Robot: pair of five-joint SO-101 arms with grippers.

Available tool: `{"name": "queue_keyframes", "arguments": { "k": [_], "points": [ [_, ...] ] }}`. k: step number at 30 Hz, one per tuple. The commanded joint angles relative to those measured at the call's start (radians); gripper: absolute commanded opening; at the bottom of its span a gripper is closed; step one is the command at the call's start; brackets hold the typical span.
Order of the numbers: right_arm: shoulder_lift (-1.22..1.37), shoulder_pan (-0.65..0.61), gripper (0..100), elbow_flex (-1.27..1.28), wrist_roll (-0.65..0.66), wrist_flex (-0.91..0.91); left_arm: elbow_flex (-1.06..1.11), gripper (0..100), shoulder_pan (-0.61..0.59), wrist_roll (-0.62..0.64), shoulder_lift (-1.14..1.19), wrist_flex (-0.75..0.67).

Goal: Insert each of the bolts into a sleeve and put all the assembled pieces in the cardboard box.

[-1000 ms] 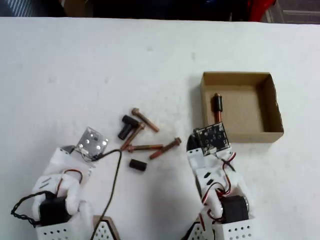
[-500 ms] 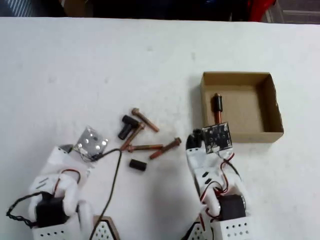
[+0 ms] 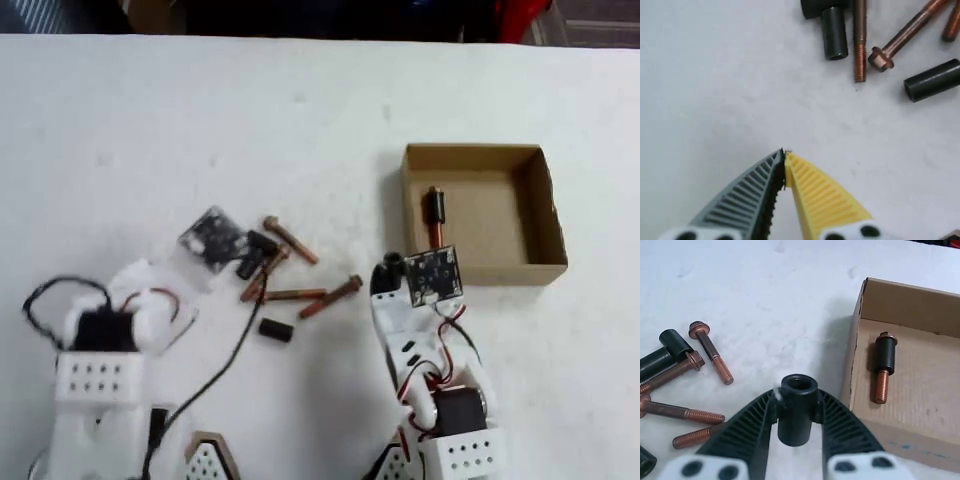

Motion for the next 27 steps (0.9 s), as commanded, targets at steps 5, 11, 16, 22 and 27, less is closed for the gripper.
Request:
{"name": "queue_keyframes", "arguments": {
  "k": [5,11,16,22,27],
  "points": [
    [-0.013,0.001,2.2,-0.011,-0.011,-0.028,-0.264,3,0.176,0.241,0.285,-0.026],
    [-0.013,0.001,2.2,-0.011,-0.011,-0.022,-0.470,3,0.277,0.420,0.568,-0.023],
    [-0.013,0.004,2.2,-0.008,-0.011,-0.021,-0.654,3,0.302,0.664,0.808,-0.020],
    [-0.013,0.001,2.3,-0.006,-0.011,0.001,-0.810,2,0.372,0.764,0.983,0.012],
    [-0.013,-0.001,2.3,-0.008,-0.011,0.007,-0.824,2,0.433,0.896,1.040,0.005]
  ]
}}
